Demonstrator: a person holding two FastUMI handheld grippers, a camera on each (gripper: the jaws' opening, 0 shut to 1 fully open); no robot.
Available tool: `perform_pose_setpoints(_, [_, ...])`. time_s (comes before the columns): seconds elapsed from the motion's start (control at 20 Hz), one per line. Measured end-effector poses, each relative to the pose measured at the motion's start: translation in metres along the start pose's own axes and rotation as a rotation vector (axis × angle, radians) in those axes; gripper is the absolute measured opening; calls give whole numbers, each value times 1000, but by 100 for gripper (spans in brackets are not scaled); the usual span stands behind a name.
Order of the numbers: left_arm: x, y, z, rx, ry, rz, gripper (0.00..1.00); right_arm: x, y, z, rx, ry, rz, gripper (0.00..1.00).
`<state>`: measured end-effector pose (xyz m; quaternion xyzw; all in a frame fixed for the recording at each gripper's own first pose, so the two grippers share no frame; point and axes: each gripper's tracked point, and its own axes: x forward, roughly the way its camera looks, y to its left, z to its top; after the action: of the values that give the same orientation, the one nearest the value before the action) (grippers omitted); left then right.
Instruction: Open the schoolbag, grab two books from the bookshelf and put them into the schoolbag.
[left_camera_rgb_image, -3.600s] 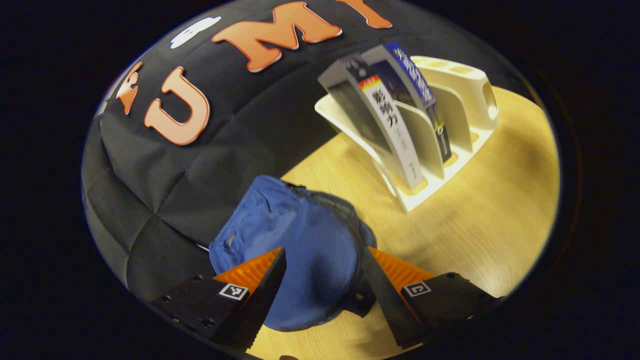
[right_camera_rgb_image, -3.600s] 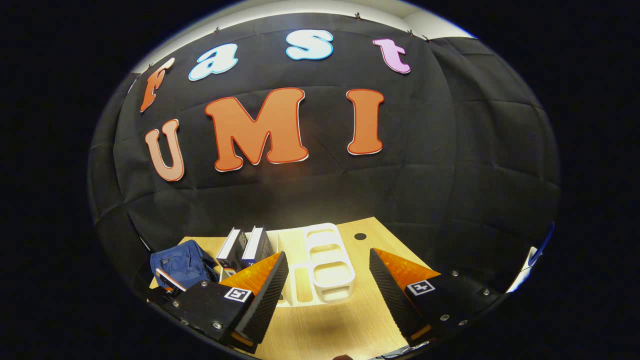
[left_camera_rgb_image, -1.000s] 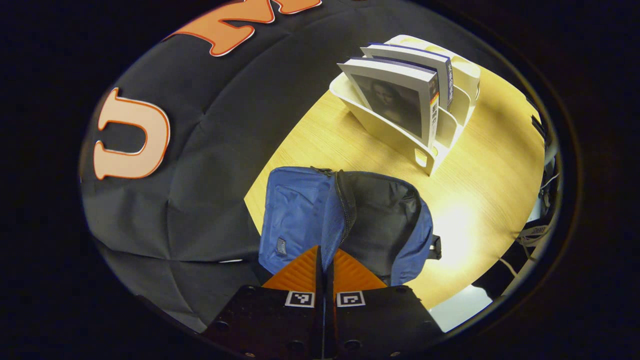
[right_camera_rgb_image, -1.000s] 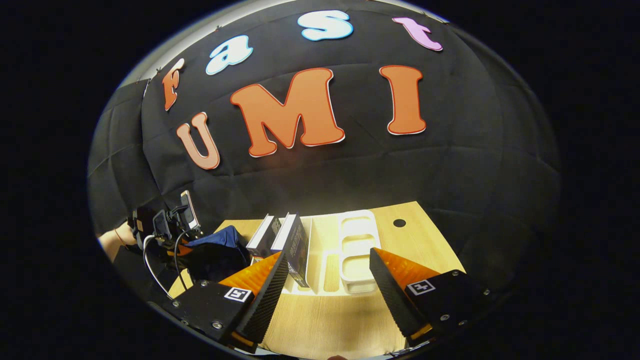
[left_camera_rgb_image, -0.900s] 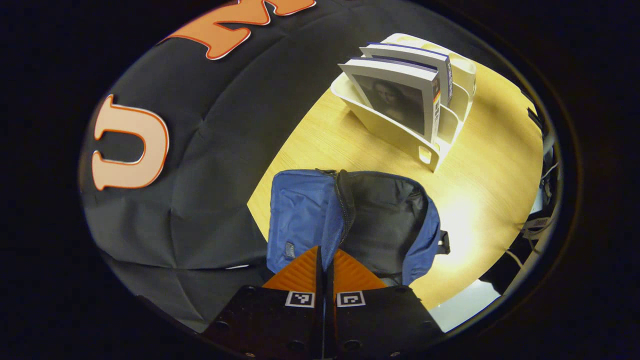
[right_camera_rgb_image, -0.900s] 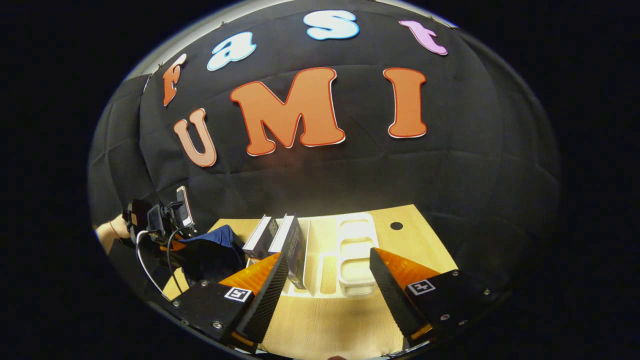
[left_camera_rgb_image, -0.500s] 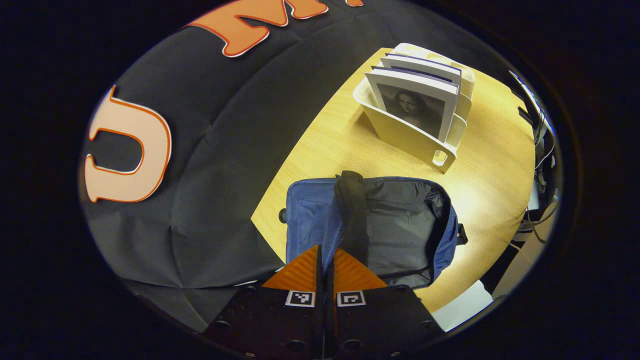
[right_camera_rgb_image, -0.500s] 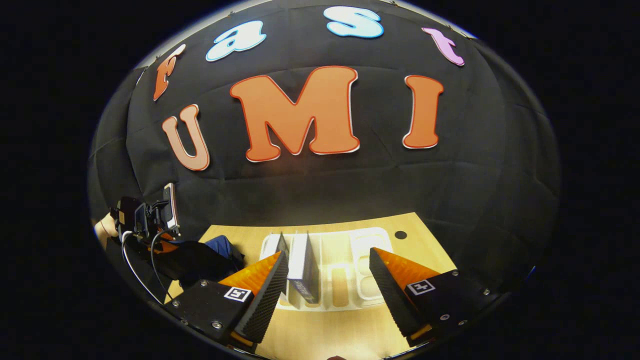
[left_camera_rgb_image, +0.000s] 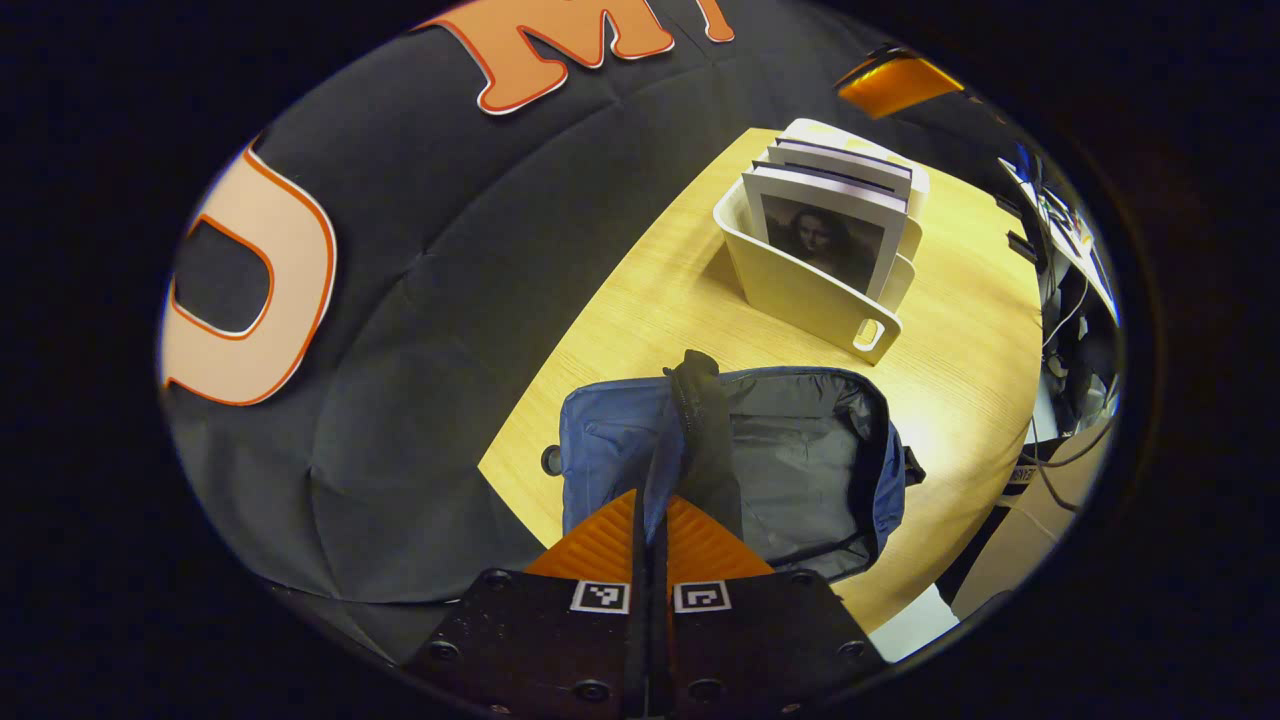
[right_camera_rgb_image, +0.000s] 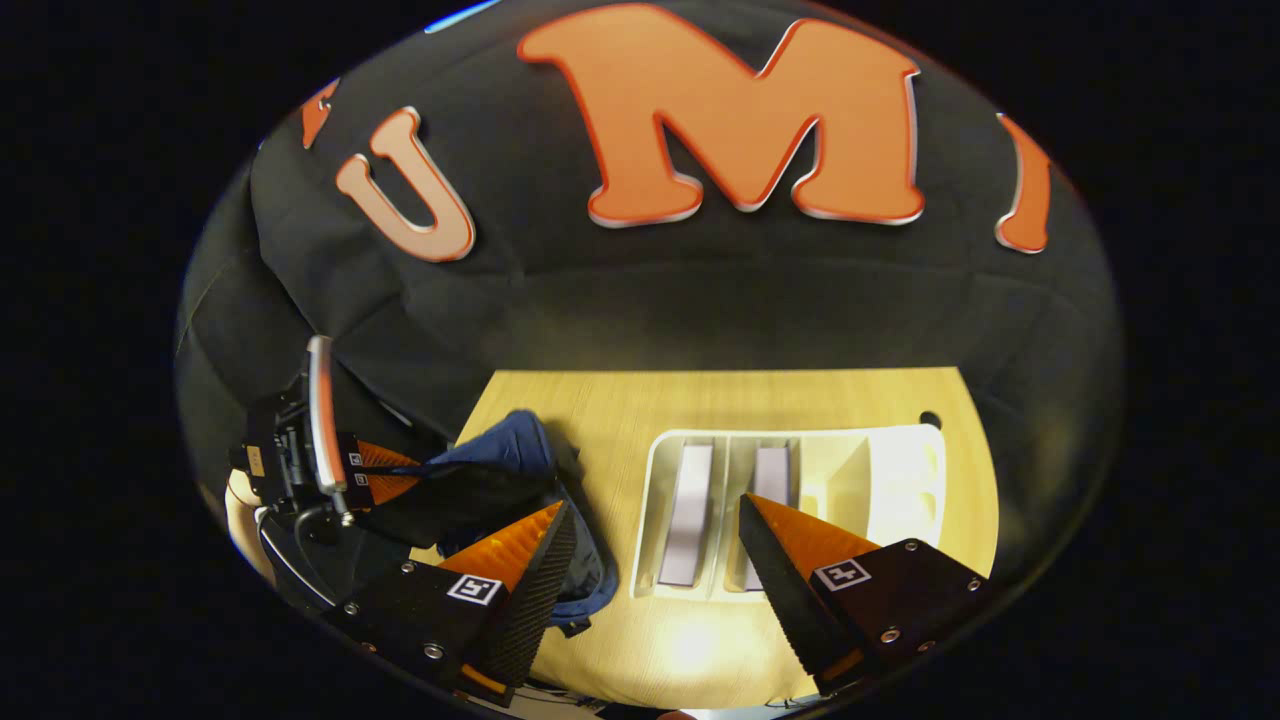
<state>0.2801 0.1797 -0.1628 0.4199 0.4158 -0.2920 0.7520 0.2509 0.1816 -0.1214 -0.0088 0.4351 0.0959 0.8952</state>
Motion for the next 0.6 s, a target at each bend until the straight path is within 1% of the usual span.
perform_pose_setpoints(0.05, [1,-1,-2,-11,-8,-5,2,16,-1,-3,15,50,-9,98])
perform_pose_setpoints(0.15, [3,-5,-4,-22,-21,-23,2,38,-8,-8,37,129,-54,98])
perform_pose_setpoints(0.25, [6,-8,-6,-25,-30,-38,2,53,-16,-12,41,182,-85,98])
perform_pose_setpoints(0.45, [11,-7,-7,-26,-36,-50,2,75,-19,-27,39,276,-109,98])
perform_pose_setpoints(0.6, [11,-7,-7,-28,-41,-54,2,93,-26,-35,33,331,-144,98])
